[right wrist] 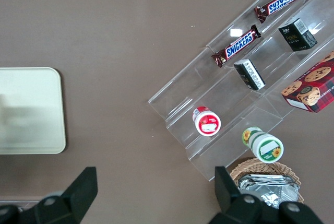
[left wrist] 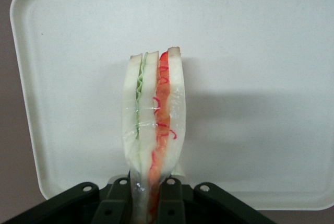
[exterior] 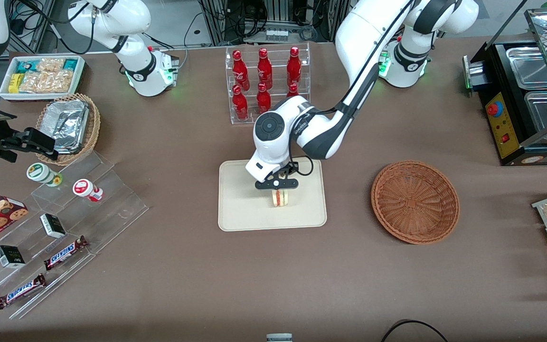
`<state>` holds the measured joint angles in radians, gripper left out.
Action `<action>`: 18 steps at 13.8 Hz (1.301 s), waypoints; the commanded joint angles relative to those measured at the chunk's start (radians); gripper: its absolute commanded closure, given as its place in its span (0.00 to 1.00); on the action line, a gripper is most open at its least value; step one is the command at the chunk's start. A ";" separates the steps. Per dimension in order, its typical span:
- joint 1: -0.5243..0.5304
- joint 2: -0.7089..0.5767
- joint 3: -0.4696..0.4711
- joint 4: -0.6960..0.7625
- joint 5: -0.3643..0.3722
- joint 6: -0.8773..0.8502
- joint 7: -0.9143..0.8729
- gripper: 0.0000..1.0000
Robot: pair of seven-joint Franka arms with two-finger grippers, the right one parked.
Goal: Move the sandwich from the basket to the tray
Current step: 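Lower the sandwich onto the tray and open the left gripper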
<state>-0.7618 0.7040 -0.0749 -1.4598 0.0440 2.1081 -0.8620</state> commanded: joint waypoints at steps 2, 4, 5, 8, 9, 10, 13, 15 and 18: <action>-0.028 0.031 0.010 0.032 0.017 0.003 0.011 0.84; -0.040 0.045 0.010 0.032 0.019 0.048 0.008 0.84; -0.042 0.057 0.010 0.033 0.019 0.067 0.005 0.84; -0.053 0.065 0.012 0.036 0.022 0.067 0.005 0.84; -0.054 0.065 0.012 0.036 0.022 0.066 0.005 0.84; -0.053 0.065 0.012 0.036 0.024 0.066 0.005 0.83; -0.056 0.066 0.012 0.036 0.033 0.066 -0.002 0.00; -0.054 0.058 0.012 0.036 0.042 0.064 -0.008 0.00; -0.050 0.025 0.015 0.036 0.042 0.044 -0.011 0.00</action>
<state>-0.8009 0.7551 -0.0735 -1.4373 0.0715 2.1796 -0.8580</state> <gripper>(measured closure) 0.198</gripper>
